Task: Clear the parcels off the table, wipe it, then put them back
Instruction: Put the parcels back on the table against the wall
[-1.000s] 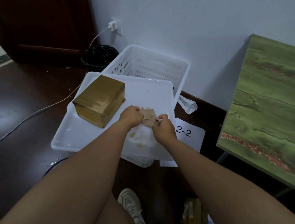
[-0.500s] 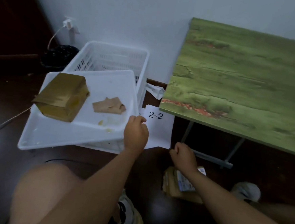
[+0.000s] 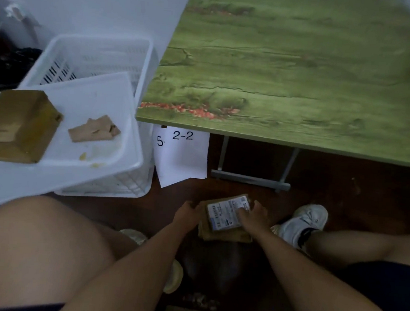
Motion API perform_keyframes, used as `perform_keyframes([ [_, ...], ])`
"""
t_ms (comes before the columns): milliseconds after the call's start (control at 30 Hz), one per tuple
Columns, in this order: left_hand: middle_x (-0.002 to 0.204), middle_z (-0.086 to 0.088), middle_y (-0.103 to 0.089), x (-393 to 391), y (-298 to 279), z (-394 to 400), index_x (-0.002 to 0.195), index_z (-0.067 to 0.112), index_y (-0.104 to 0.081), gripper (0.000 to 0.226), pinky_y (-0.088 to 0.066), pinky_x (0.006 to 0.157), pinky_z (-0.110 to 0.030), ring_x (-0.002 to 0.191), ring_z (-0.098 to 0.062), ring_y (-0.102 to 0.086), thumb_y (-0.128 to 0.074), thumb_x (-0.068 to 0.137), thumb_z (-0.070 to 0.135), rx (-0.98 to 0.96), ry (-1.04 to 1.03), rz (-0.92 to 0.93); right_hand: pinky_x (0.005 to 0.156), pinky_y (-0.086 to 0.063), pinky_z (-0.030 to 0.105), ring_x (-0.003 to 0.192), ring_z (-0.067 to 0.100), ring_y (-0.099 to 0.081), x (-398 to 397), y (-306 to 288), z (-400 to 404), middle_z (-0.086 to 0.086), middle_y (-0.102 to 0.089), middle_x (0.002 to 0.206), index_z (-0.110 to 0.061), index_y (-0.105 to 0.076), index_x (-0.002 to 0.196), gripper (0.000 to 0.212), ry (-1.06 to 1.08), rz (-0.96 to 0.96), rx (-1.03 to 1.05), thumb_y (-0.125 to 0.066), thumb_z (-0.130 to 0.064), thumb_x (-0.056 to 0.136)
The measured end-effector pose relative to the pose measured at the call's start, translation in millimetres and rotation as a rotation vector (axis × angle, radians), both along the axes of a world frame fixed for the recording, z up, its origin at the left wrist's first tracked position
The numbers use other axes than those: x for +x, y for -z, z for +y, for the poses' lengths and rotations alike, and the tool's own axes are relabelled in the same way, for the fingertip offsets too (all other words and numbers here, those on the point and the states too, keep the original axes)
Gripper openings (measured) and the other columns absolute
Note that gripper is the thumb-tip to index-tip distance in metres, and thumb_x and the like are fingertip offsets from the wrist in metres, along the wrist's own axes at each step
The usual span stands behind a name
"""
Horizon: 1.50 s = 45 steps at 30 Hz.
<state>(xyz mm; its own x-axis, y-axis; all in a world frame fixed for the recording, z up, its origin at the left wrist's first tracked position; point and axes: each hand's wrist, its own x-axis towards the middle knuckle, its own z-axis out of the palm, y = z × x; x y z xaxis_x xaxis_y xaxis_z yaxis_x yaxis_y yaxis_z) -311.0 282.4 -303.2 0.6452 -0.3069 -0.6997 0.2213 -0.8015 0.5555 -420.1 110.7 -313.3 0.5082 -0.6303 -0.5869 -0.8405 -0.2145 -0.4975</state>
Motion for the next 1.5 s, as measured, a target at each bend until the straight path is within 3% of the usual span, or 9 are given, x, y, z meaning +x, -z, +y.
perform_keyframes([
  [167,0.124,-0.014,-0.064,-9,63,-9,0.123,0.006,-0.061,0.054,-0.048,0.101,-0.043,0.112,-0.029,-0.061,-0.048,0.094,0.050,-0.102,-0.224,0.228,0.106,-0.038,0.039,0.128,0.031,-0.048,-2,16,-10,0.016,-0.049,0.142,-0.006,-0.043,0.140,0.066,0.268,-0.151,0.254,-0.060,-0.047,0.091],
  [300,0.126,-0.016,-0.059,-22,24,-31,0.126,-0.002,-0.057,0.054,-0.046,0.101,-0.043,0.120,-0.034,-0.056,-0.036,0.103,0.042,-0.207,-0.457,0.393,0.104,-0.039,0.035,0.118,0.023,-0.056,3,30,-17,0.012,-0.060,0.130,-0.023,-0.062,0.106,0.034,0.372,-0.260,0.465,-0.037,-0.045,0.102],
  [400,0.122,-0.019,-0.059,-23,16,-38,0.126,-0.002,-0.057,0.060,-0.049,0.085,-0.035,0.121,-0.035,-0.054,-0.023,0.105,0.042,-0.213,-0.486,0.424,0.108,-0.035,0.034,0.120,0.020,-0.052,0,36,-16,0.003,-0.057,0.125,-0.015,-0.059,0.119,0.036,0.430,-0.297,0.489,-0.036,-0.039,0.104],
  [567,0.126,-0.017,-0.062,-17,98,-40,0.126,0.012,-0.060,0.077,-0.048,0.099,-0.048,0.110,-0.035,-0.062,-0.032,0.087,0.073,-0.199,-0.561,0.380,0.102,-0.035,0.031,0.121,0.020,-0.051,4,49,-14,0.004,-0.057,0.130,-0.011,-0.056,0.125,0.046,0.447,-0.300,0.396,-0.041,-0.048,0.100],
  [667,0.144,-0.015,-0.045,-20,99,-40,0.142,0.020,-0.043,0.094,-0.037,0.108,-0.052,0.128,-0.036,-0.047,-0.028,0.070,0.078,-0.070,-0.509,0.291,0.119,-0.013,0.044,0.145,0.029,-0.022,1,60,-17,0.006,-0.029,0.157,-0.019,-0.034,0.150,0.066,0.248,-0.118,0.245,-0.030,-0.059,0.097],
  [800,0.155,-0.013,-0.027,-21,25,-50,0.149,0.012,-0.031,0.052,-0.022,0.117,-0.043,0.143,-0.031,-0.025,-0.021,0.102,0.032,-0.012,-0.248,0.020,0.118,0.007,0.049,0.150,0.023,0.009,-3,54,-13,-0.003,0.000,0.163,-0.027,-0.012,0.155,0.049,-0.038,-0.015,0.114,-0.016,-0.034,0.106],
  [933,0.112,-0.018,-0.066,-17,-14,-53,0.100,0.008,-0.066,0.060,-0.054,0.086,-0.042,0.096,-0.030,-0.065,-0.029,0.097,0.055,-0.288,-0.663,0.240,0.114,-0.026,0.039,0.143,0.025,-0.028,12,7,2,0.007,-0.040,0.150,-0.014,-0.045,0.140,0.043,0.364,-0.398,0.351,-0.027,-0.034,0.107],
  [1033,0.099,-0.018,-0.068,-17,-52,-50,0.093,0.006,-0.065,0.049,-0.053,0.067,-0.035,0.083,-0.029,-0.065,-0.029,0.104,0.037,-0.480,-0.725,0.381,0.076,-0.050,0.029,0.100,0.022,-0.066,16,-37,10,0.006,-0.070,0.102,-0.013,-0.067,0.101,0.039,0.475,-0.513,0.544,-0.039,-0.039,0.103],
  [1500,0.112,-0.024,-0.068,-43,-160,-8,0.117,0.001,-0.062,0.052,-0.051,0.082,-0.041,0.106,-0.040,-0.064,-0.038,0.092,0.040,-0.818,-0.694,0.413,0.078,-0.049,0.036,0.091,0.024,-0.067,-18,-152,36,0.006,-0.071,0.096,-0.022,-0.056,0.117,0.026,0.283,-0.792,0.580,-0.035,-0.027,0.104],
])
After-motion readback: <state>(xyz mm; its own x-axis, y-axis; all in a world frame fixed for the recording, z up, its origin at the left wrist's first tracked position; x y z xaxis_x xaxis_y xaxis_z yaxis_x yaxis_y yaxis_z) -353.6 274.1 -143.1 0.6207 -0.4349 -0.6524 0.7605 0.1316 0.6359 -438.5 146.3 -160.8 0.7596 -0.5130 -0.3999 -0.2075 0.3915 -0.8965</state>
